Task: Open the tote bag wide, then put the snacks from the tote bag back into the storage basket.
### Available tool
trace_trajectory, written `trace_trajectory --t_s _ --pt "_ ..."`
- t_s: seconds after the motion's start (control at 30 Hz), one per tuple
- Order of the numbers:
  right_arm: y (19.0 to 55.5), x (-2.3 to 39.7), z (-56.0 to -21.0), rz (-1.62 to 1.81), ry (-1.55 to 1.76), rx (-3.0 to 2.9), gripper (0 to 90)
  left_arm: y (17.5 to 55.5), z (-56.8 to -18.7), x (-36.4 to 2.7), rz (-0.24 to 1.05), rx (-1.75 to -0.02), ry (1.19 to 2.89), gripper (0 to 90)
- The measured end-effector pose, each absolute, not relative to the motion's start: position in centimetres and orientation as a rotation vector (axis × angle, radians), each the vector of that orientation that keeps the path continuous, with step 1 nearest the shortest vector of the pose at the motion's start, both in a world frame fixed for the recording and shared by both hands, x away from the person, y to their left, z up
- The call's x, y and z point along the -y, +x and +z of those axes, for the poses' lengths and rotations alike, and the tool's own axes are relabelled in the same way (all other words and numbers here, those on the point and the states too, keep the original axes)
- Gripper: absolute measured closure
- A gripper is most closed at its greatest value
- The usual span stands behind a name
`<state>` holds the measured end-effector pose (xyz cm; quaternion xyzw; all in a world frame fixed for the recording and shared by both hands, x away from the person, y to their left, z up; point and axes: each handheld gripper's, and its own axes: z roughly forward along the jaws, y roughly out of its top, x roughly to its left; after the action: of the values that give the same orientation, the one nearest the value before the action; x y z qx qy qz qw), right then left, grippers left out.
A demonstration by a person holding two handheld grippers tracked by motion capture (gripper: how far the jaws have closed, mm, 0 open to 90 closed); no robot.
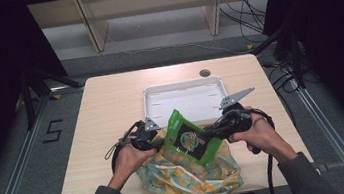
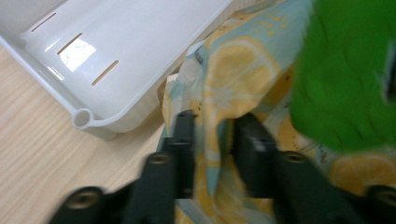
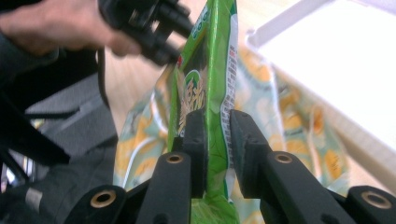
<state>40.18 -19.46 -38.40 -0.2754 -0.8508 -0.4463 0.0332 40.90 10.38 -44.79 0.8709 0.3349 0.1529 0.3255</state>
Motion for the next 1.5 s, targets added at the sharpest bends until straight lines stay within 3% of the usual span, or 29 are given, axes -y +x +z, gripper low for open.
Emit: trace_trajectory --t_s 0.17,0.3,0.83,1.5 --pt "40.7 20.5 -37.3 -1.448 -0.927 2.541 78.0 40.2 -43.5 -11.2 0.387 -0.872 2.233 43.5" --pt "41.3 21.2 -36.7 -1.517 -0.937 2.538 78.0 39.3 -42.6 -12.2 0.393 -0.876 2.209 36.9" --pt "44.2 23.7 -36.6 -1.657 -1.16 2.372 78.0 34.6 -42.1 -15.4 0.424 -0.886 2.147 28.6" --pt "46.5 26.6 -39.0 -1.689 -1.419 2.299 77.9 30.8 -43.2 -18.0 0.434 -0.973 2.05 26.2"
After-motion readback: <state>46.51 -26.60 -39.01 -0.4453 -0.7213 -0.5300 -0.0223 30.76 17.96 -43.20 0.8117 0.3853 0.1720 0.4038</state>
